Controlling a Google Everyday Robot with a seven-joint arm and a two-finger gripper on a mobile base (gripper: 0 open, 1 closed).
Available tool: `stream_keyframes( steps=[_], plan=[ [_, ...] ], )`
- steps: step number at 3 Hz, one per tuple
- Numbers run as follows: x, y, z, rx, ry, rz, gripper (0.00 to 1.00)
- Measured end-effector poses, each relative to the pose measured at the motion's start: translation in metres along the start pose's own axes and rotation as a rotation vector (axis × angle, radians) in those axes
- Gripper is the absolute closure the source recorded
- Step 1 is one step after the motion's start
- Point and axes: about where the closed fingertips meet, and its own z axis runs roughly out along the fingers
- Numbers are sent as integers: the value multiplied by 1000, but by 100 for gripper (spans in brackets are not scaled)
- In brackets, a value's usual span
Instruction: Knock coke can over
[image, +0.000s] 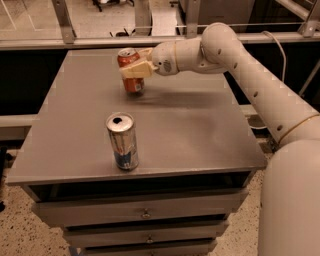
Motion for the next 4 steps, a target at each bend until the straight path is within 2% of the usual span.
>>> stream_keyframes(
  steps=[1, 2, 3, 4],
  plan=[
    [6, -23, -50, 54, 124, -9, 100],
    [17, -43, -85, 96, 284, -29, 100],
    [39, -55, -102, 116, 508, -64, 100],
    [52, -64, -108, 120, 665, -103, 100]
  ],
)
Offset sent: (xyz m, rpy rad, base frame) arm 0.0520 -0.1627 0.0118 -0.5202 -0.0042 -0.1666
